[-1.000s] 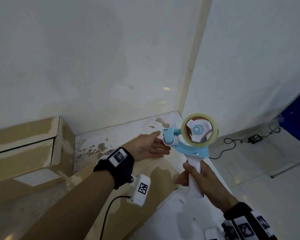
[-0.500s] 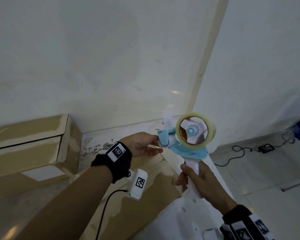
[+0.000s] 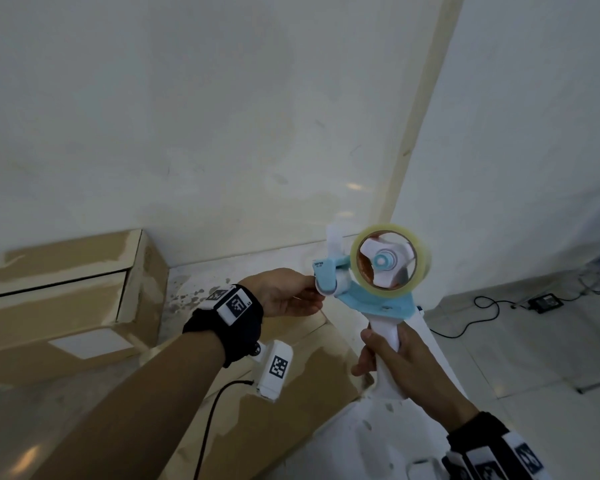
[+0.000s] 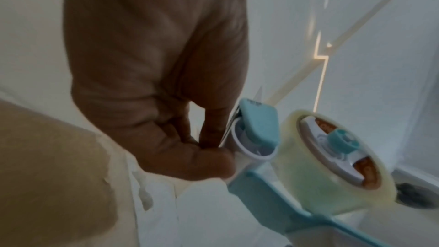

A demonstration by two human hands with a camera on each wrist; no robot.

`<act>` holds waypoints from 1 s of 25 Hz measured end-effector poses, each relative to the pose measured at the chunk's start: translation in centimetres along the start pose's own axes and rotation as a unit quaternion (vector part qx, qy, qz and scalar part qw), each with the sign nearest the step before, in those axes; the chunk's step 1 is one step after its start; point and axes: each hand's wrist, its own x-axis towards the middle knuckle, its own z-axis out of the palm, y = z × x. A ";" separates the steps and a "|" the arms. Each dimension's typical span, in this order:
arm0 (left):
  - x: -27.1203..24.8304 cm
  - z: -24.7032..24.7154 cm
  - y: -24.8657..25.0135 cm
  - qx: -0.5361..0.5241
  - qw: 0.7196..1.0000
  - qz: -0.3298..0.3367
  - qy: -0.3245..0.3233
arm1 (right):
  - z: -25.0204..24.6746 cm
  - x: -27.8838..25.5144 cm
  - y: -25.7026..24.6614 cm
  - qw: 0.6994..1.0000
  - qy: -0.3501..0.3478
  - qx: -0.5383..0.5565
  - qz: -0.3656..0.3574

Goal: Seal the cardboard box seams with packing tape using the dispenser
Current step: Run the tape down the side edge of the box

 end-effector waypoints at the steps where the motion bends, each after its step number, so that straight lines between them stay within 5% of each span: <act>1: 0.2 -0.1 0.2 0.030 0.999 0.012 0.020 | 0.0 -0.1 0.1 1.000 -0.003 -0.012 0.000; 4: 0.9 -1.5 0.7 0.092 0.991 0.039 0.085 | 0.0 -0.5 0.7 1.000 -0.006 -0.002 0.022; 14: 4.8 -3.8 1.9 0.265 0.952 0.074 0.131 | 1.8 2.3 1.4 0.991 0.037 0.097 0.085; 25: 8.5 -5.3 0.9 0.310 0.937 0.078 0.143 | 3.0 5.5 1.1 0.988 0.026 0.069 0.134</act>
